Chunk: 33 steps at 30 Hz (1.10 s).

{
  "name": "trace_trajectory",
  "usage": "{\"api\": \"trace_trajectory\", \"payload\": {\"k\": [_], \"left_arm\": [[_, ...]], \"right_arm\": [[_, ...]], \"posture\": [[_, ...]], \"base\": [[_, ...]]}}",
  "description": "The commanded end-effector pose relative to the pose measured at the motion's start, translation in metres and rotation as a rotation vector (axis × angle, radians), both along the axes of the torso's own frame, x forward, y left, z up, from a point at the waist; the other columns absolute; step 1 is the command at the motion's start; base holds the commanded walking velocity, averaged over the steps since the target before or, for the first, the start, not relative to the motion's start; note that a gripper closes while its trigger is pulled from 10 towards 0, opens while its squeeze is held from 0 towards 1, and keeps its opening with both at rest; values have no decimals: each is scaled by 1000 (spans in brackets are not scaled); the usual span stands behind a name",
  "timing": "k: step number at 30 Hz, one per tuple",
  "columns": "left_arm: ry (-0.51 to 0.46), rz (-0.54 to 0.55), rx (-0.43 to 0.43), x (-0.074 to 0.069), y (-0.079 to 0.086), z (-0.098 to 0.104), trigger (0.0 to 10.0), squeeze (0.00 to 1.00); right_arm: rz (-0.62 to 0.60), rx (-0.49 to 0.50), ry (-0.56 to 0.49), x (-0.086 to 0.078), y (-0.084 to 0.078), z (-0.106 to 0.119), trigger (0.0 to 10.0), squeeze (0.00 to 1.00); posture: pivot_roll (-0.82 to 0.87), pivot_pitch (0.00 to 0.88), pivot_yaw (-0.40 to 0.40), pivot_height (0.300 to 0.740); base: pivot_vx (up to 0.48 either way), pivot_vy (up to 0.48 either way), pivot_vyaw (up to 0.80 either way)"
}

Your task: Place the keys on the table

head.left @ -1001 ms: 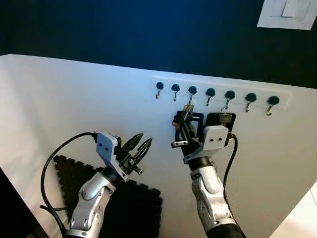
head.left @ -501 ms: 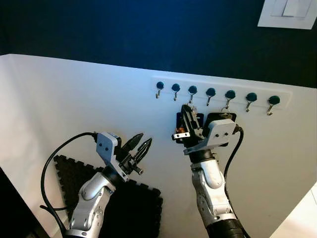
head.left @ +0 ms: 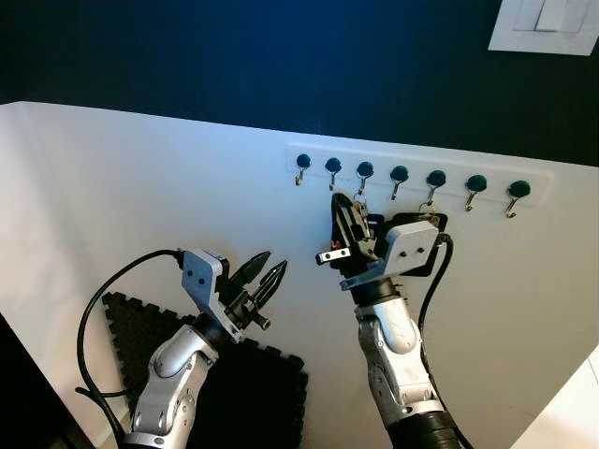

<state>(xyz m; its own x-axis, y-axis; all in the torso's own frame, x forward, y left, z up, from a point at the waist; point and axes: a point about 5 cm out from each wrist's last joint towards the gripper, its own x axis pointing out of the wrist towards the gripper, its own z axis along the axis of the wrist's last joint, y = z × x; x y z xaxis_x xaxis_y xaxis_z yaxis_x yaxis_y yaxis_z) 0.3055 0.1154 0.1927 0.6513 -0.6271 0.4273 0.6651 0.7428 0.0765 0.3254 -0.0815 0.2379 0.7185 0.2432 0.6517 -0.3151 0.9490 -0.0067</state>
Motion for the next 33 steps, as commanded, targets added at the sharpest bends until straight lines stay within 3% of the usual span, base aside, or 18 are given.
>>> {"api": "trace_trajectory", "payload": {"k": [1,2,4,5,8,9,10,11,24,27,33], "left_arm": [[-6,1,19,0,2,0,10000,0],[-6,1,18,0,2,0,10000,0],[-6,1,17,0,2,0,10000,0],[-6,-1,16,0,2,-1,10000,0],[-5,-3,16,-1,1,-1,10000,0],[-5,-4,15,-1,1,-1,10000,0],[-5,-5,15,-1,0,-1,10000,0],[-5,-6,14,-1,0,-1,10000,0],[-5,1,21,-2,1,-2,10000,0],[-3,3,23,-3,1,-2,10000,0],[-5,3,24,-2,1,-1,10000,0]], "right_arm": [[-29,-37,60,3,-1,-12,10000,761],[-58,-61,71,4,-3,-15,10000,1000],[-80,-84,77,5,-5,-16,10000,1000],[-150,-163,77,6,-9,-19,10000,1000],[-202,-221,76,8,-12,-21,10000,1000],[-220,-242,74,8,-13,-22,10000,808],[-224,-255,72,8,-13,-22,10000,365],[-226,-261,71,9,-13,-22,10000,0],[-232,-233,24,1,-7,-20,10000,0],[-146,-162,35,-9,0,-31,10000,0],[-205,-118,10,-18,-7,-35,10000,0]], "posture": [[24,56,7,740],[24,56,7,740],[24,56,7,740],[16,50,9,740],[16,50,9,740],[15,50,8,740],[15,50,8,740],[15,53,7,740],[19,57,4,740],[21,61,5,740],[22,63,6,740]], "base": [[0,0,0],[0,0,0],[0,0,0],[0,0,0],[0,0,0],[0,0,0],[0,0,0],[0,0,0],[0,0,0],[0,0,0],[0,0,0]]}}
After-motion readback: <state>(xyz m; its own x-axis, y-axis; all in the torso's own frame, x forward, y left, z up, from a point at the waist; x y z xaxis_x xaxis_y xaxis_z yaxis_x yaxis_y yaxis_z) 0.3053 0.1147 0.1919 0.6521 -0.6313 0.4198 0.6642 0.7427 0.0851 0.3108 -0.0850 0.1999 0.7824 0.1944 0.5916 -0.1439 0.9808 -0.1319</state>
